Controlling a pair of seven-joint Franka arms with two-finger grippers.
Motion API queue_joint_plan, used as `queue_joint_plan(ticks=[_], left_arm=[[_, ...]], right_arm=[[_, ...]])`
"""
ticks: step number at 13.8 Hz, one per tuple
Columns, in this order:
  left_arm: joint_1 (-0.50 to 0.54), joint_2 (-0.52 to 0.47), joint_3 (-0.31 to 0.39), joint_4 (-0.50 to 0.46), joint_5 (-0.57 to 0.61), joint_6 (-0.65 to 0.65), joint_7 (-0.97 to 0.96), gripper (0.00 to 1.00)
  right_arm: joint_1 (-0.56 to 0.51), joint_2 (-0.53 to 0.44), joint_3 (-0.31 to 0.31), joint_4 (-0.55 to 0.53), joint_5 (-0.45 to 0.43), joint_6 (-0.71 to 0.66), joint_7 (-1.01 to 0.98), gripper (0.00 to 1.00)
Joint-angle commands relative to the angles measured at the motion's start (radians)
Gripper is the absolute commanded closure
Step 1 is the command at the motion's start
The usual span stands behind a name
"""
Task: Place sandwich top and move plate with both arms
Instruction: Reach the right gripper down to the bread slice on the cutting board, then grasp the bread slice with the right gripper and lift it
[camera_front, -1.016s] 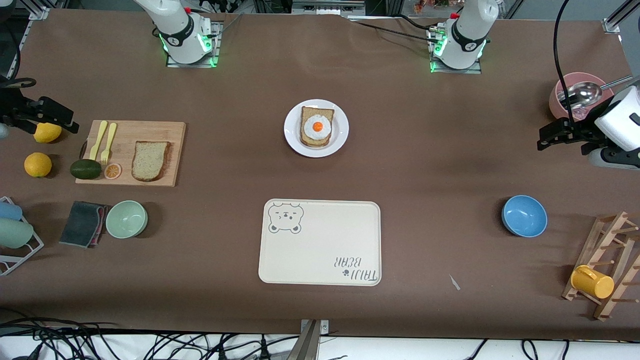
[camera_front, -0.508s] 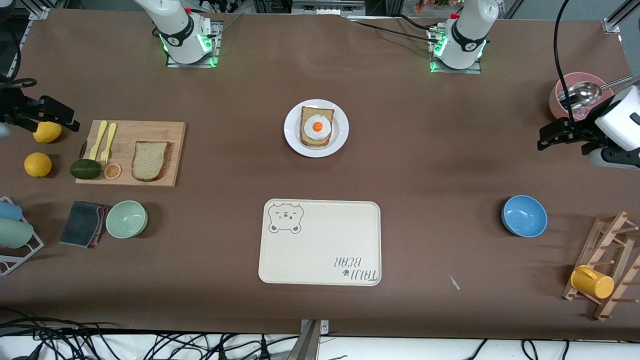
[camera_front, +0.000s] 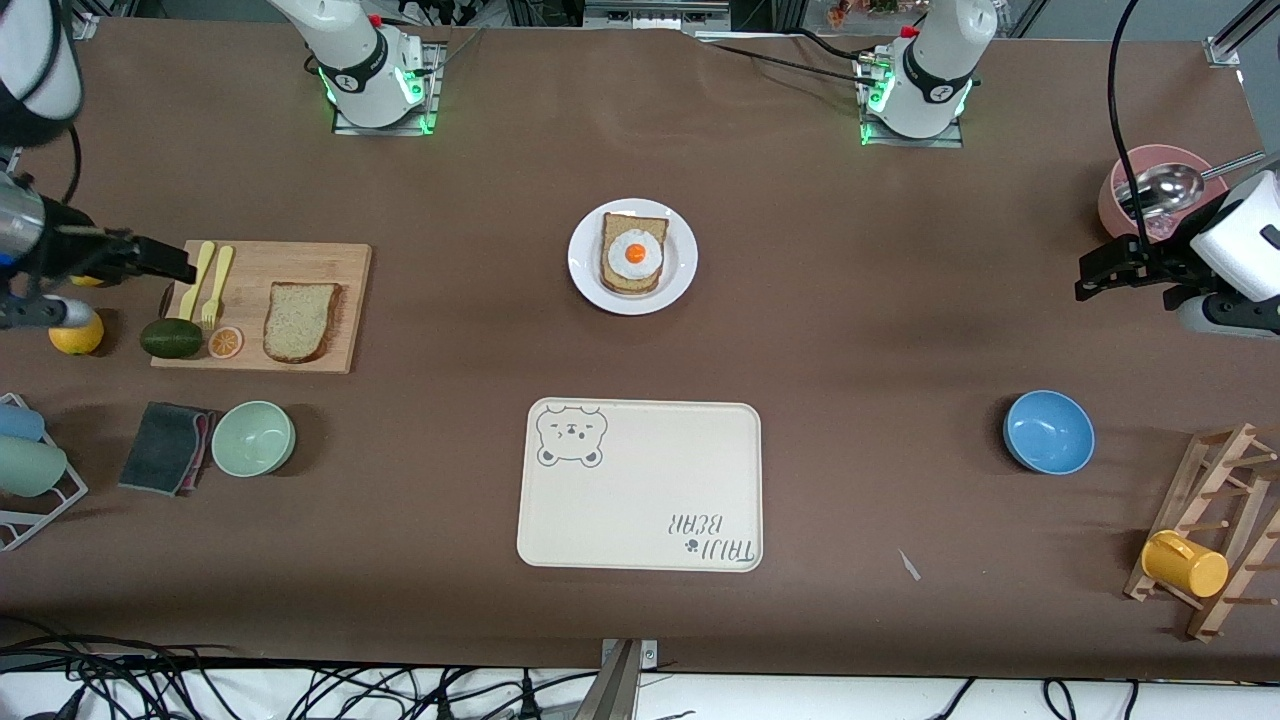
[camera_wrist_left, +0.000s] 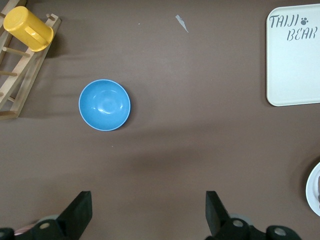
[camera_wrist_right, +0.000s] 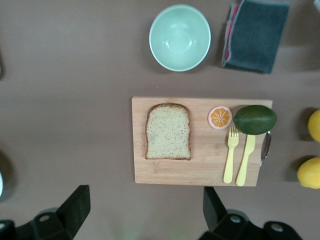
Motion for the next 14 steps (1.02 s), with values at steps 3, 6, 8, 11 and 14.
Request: queue_joint_plan(ticks=[3,6,8,11,14], left_arm=[[-0.004,-0.004,-0.003,0.012,0.034,-0.012,0.015,0.00],[-0.004,-0.004,-0.003,0.013,0.034,-0.012,0.015,0.00],[-0.004,-0.004,-0.003,0.012,0.034,-0.012,0.015,0.00],[-0.004,-0.004,-0.003,0.012,0.034,-0.012,0.015,0.00],[-0.004,-0.004,-0.003,0.012,0.034,-0.012,0.015,0.00]], right_arm=[[0.018,0.047,0.012,-0.209,-0.102,0.271,0.095,0.00],[0.049,0.061,0.012,-0.346,-0.142,0.478,0.203,0.00],[0.076,0.084,0.012,-0.377,-0.203,0.537,0.288,0.00],[0.093,0.132,0.012,-0.409,-0.211,0.549,0.333,0.00],[0.101,0.150,0.010,-0.449,-0.234,0.621,0.410,0.01]])
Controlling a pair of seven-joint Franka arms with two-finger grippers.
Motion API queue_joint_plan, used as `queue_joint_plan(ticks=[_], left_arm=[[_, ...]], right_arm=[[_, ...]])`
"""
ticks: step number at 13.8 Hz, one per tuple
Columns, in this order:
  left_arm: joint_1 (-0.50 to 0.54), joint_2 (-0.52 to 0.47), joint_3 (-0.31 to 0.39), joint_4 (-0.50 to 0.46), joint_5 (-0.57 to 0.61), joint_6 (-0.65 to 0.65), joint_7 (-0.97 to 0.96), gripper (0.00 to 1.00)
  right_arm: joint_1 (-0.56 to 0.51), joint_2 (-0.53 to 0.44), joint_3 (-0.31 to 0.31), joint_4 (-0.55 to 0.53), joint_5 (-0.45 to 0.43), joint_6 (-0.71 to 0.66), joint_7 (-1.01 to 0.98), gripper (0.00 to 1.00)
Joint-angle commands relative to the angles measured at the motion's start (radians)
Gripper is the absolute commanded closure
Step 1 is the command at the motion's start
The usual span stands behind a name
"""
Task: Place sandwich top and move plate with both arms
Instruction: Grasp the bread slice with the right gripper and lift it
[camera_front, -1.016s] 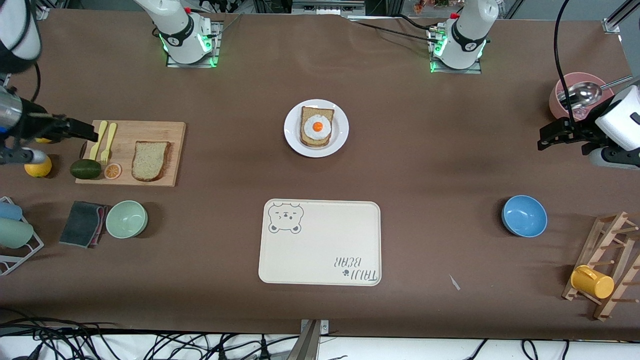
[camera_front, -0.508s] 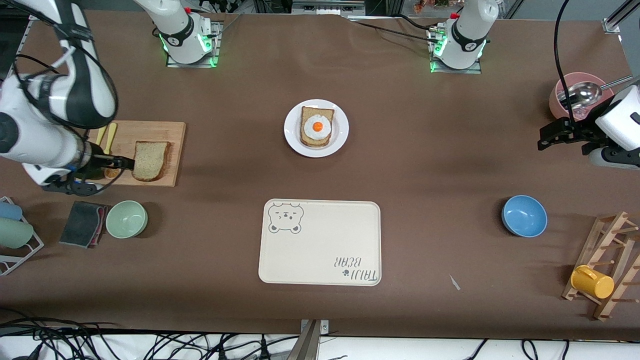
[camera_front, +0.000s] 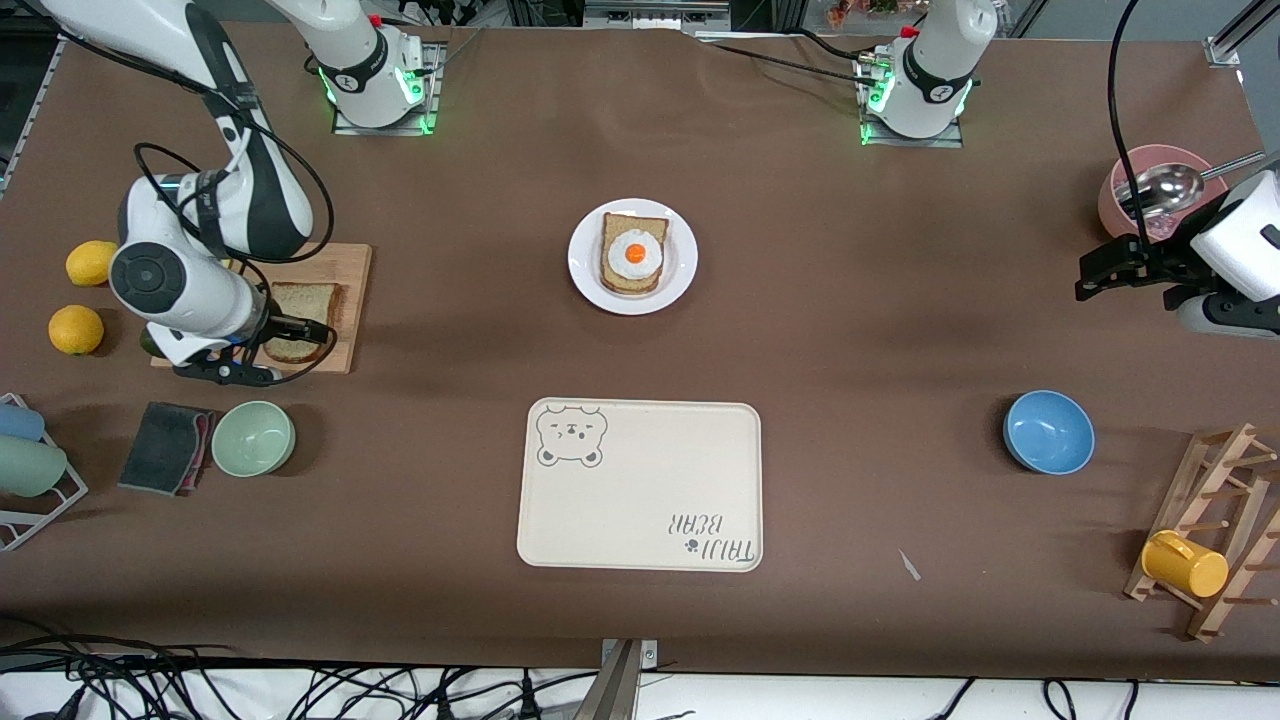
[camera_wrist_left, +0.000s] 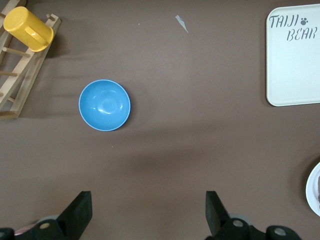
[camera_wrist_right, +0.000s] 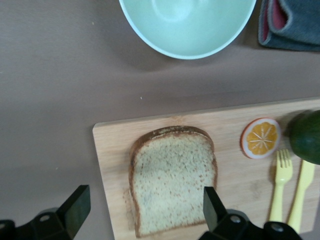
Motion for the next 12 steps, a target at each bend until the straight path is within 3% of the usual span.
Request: queue_joint_plan(ticks=[1,4,7,12], left_arm=[[-0.004,-0.004,-0.003,0.011,0.034,-0.012,0.014,0.00],[-0.004,-0.004,-0.003,0.011,0.034,-0.012,0.014,0.00],[-0.004,-0.006,-0.003,0.011,0.034,-0.012,0.014,0.00],[-0.004,-0.006,-0.003,0.011,0.034,-0.013,0.013,0.00]], right_arm=[[0.010,0.018,-0.003,-0.038,-0.046,0.054,0.104,0.01],[0.015,0.058,-0.003,-0.039,-0.099,0.086,0.161,0.09],[0.012,0.095,-0.005,-0.024,-0.100,0.117,0.166,0.30],[0.012,0.111,-0.005,-0.016,-0.099,0.122,0.171,0.41]])
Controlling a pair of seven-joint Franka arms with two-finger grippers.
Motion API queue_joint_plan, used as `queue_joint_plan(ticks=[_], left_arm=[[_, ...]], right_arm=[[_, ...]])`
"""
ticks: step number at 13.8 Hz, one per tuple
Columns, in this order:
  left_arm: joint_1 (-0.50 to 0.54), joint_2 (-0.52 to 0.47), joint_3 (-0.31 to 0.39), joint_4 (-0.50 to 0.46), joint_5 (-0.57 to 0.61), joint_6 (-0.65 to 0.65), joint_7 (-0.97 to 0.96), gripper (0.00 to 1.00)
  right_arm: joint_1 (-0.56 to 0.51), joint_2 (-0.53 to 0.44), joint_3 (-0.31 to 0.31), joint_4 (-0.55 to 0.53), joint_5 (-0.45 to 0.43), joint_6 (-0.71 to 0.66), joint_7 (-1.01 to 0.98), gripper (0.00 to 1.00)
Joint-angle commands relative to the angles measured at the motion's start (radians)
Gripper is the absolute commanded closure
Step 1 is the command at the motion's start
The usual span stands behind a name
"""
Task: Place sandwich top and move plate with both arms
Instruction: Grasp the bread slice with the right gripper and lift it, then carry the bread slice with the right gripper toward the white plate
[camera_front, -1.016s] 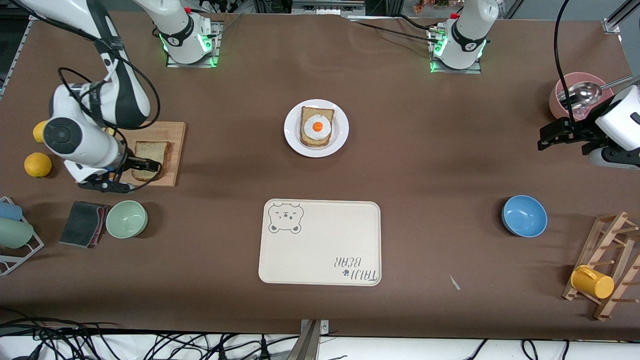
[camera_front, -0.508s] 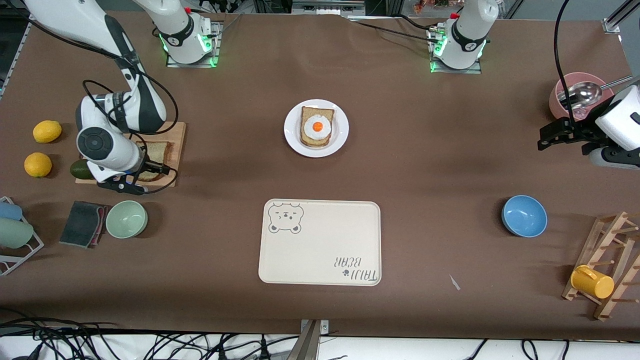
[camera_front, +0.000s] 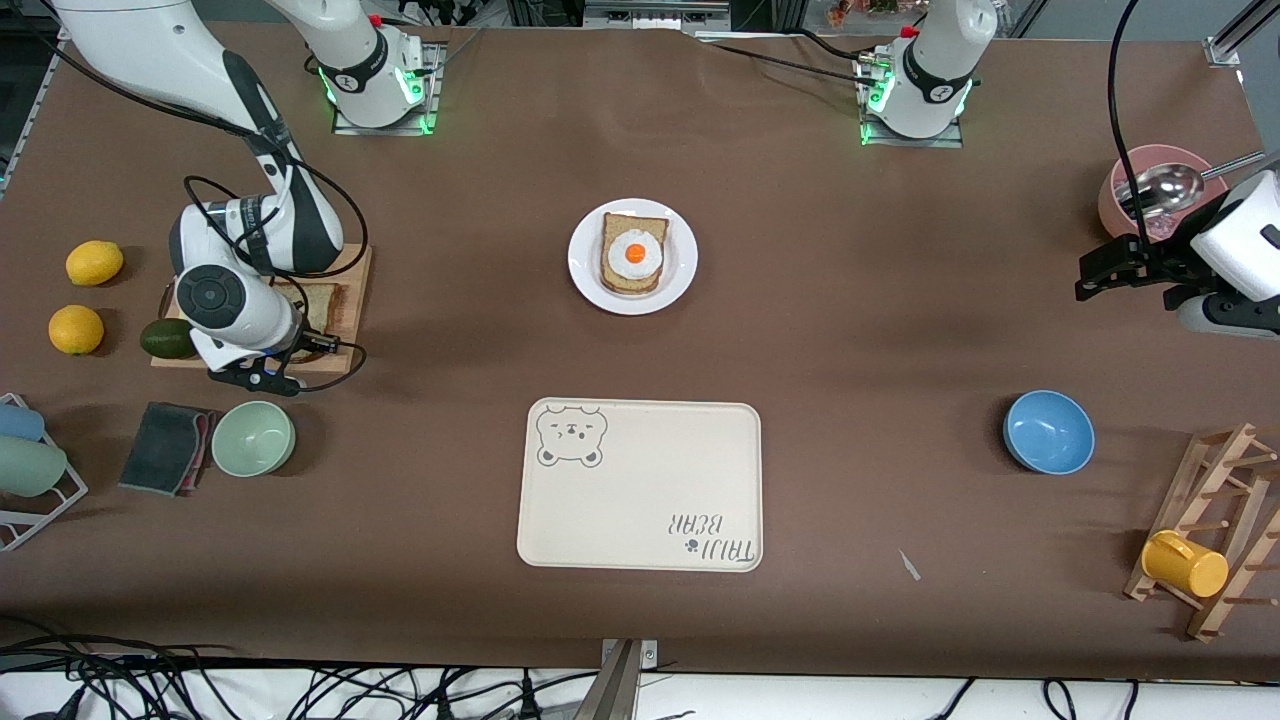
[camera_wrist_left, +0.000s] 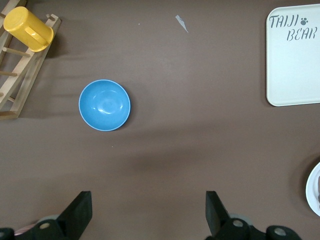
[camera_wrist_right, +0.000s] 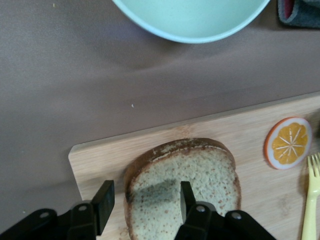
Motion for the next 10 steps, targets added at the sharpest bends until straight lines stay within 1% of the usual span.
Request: queue_joint_plan(ticks=[1,2,4,5,6,7,10], left_arm=[[-0.004,-0.007,-0.003,0.011,0.034,-0.013,0.013,0.00],[-0.004,-0.006,-0.003,0.013,0.034,-0.013,0.013,0.00],[-0.004,-0.006,-0.003,0.011,0.034,-0.013,0.013,0.00],[-0.004,-0.006,-0.003,0.011,0.034,-0.013,0.013,0.00],[-0.004,-0.006,-0.003,0.011,0.034,-0.013,0.013,0.00],[-0.004,-0.006,-0.003,0.011,0.034,-0.013,0.013,0.00],[-0.004,-0.006,-0.003,0.011,0.034,-0.013,0.013,0.00]], right_arm=[[0.003,0.015,-0.004,0.005,-0.022,0.013,0.027,0.42],[0.003,0.020,-0.004,0.005,-0.022,0.011,0.039,0.43],[0.003,0.037,-0.004,0.005,-0.022,0.013,0.055,0.49],[0.003,0.040,-0.004,0.005,-0.022,0.013,0.055,0.62],[0.003,0.038,-0.004,0.005,-0.022,0.011,0.055,0.90],[0.005,0.038,-0.004,0.008,-0.019,0.008,0.056,1.00],[-0.004,0.058,-0.004,0.017,-0.016,0.011,0.058,1.00]])
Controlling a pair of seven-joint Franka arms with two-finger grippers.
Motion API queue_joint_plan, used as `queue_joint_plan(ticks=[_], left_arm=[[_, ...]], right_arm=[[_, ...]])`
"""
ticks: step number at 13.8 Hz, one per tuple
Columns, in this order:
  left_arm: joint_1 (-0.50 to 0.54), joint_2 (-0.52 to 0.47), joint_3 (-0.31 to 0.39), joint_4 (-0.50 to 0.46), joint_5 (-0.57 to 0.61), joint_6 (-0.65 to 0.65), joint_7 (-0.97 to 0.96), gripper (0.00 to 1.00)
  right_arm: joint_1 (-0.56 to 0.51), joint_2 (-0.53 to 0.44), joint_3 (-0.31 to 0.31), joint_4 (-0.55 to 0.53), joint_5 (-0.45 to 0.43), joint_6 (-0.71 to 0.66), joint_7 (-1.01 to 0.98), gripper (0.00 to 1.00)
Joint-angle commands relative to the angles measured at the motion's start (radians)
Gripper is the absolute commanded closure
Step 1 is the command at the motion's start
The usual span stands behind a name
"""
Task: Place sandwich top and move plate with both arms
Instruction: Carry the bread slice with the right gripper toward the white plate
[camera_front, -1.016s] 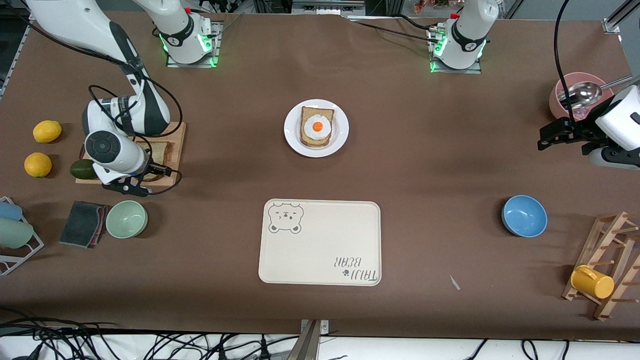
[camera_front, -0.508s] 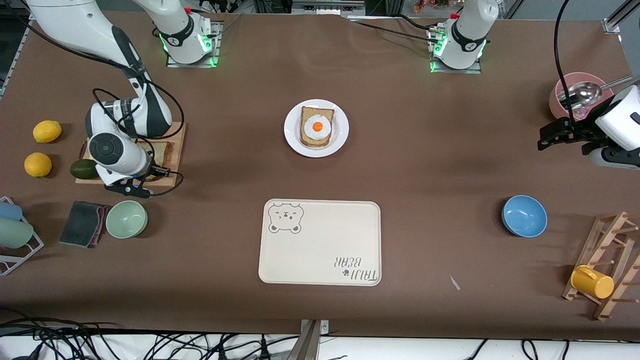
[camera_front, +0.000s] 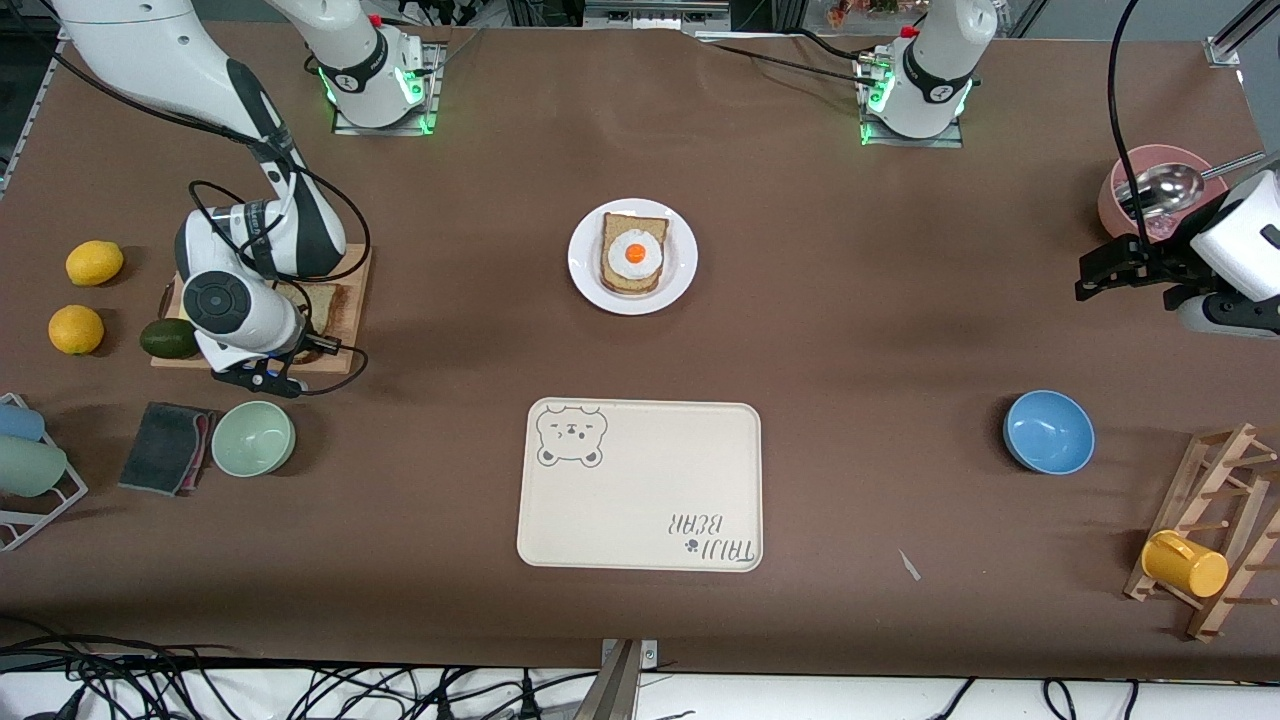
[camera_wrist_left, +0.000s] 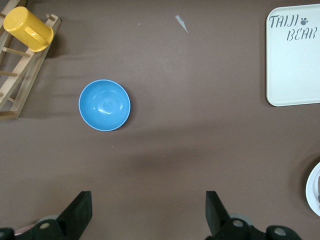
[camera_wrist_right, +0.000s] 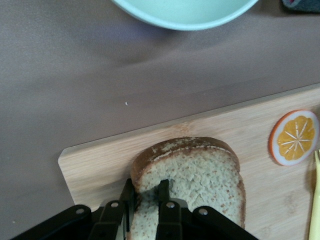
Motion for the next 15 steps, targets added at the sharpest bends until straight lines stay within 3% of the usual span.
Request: queue_joint_plan(ticks=[1,6,15], left_arm=[[-0.004,-0.006,-0.003,0.011,0.034,-0.013,0.013,0.00],[-0.004,-0.007,-0.003,0.011,0.034,-0.013,0.013,0.00],[-0.004,-0.007,-0.003,0.013,0.034,-0.013,0.013,0.00]], right_arm=[[-0.004,0.034,-0.001,0.012,-0.015,0.010,0.018,1.00],[0.000,0.021,0.001,0.024,-0.016,-0.008,-0.009,1.00],[0.002,0.021,0.023,0.179,-0.006,-0.260,-0.074,1.00]])
